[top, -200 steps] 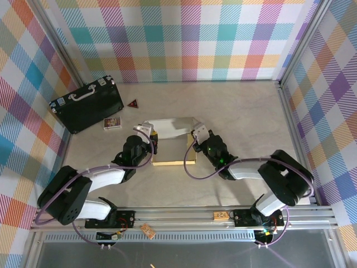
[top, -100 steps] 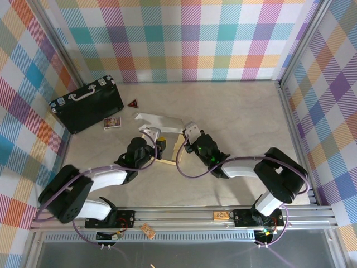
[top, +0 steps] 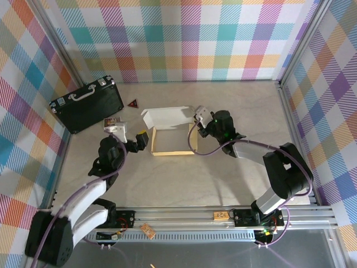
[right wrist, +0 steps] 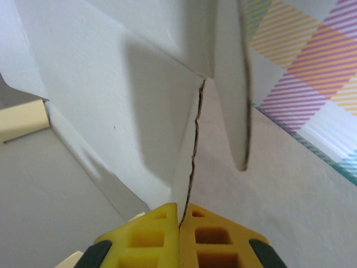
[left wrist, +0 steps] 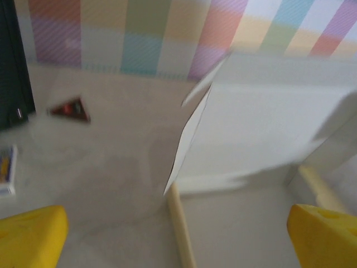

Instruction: Fold the paper box

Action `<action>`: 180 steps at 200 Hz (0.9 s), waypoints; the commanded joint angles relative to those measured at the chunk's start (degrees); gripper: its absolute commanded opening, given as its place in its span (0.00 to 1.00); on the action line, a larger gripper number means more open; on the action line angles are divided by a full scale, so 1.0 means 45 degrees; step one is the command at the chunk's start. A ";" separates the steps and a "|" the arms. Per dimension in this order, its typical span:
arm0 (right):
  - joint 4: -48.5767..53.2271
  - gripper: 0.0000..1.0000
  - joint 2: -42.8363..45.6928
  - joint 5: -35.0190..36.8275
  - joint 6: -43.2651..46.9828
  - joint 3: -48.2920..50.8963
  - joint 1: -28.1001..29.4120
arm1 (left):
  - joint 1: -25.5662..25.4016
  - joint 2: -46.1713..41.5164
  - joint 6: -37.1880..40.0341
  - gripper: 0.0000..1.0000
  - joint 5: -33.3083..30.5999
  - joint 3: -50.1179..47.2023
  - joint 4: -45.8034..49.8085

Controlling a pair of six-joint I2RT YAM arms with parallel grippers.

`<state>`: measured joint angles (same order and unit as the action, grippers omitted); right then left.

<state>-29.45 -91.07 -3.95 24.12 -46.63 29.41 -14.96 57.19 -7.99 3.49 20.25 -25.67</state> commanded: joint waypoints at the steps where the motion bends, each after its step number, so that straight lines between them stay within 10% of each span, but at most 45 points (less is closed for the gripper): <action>1: 0.1335 0.00 -0.0285 -0.1445 0.0451 -0.0585 -0.0179 | 0.0301 0.2246 -0.0096 1.00 0.2471 0.0547 -0.1653; 49: 0.1926 0.00 -0.0253 -0.2125 0.0470 -0.0927 -0.0363 | 0.0584 0.5783 -0.0080 0.75 0.2967 0.2003 -0.3559; 133: 0.2774 0.00 -0.0134 -0.3362 0.0798 -0.1217 -0.1151 | 0.1137 0.5419 0.0827 0.72 0.3781 0.2885 -0.1917; 180: 0.2936 0.00 -0.0130 -0.3791 0.0813 -0.1278 -0.1379 | 0.1157 0.6409 0.1130 0.26 0.5511 0.3935 -0.1857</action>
<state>-18.31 -91.46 -18.26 26.28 -51.09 23.66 -10.48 84.58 -4.64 22.55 35.77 -34.59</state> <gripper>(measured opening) 0.057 0.371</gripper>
